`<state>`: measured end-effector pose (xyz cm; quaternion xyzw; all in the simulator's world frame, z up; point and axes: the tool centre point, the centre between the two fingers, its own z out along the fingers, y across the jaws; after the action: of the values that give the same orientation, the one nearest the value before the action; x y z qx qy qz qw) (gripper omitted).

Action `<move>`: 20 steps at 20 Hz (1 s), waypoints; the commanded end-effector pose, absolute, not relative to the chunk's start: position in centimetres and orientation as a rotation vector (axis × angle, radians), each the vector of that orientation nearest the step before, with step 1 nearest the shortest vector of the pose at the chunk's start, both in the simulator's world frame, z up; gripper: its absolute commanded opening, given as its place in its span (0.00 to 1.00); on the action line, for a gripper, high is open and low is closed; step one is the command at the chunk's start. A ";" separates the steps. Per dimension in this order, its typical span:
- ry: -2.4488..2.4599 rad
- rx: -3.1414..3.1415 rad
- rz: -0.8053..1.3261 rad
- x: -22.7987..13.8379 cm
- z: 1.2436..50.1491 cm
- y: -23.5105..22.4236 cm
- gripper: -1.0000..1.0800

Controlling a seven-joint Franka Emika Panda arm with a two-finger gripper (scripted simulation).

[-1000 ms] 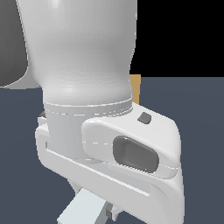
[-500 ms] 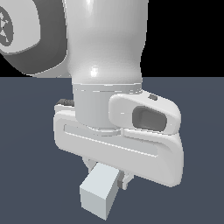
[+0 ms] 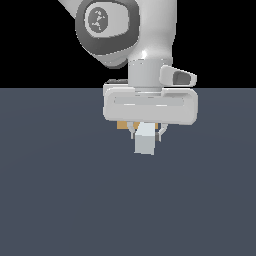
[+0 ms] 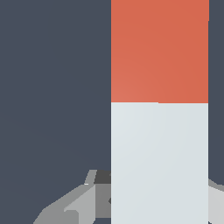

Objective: Insert the peg into the horizontal hole in a box.

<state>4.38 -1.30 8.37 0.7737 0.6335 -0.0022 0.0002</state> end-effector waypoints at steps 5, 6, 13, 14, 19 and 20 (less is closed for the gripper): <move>2.158 2.280 -0.002 6.2 12.0 8.2 0.00; 2.176 2.263 -0.002 6.3 12.3 9.2 0.00; 2.243 2.199 0.000 6.6 13.6 13.1 0.00; 2.245 2.198 0.000 6.6 13.7 13.2 0.00; 2.239 2.204 0.000 6.6 13.5 12.8 0.00; 2.239 2.204 0.000 6.6 13.5 12.8 0.00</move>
<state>6.48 12.85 13.29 0.7012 0.7130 -0.0017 -0.0011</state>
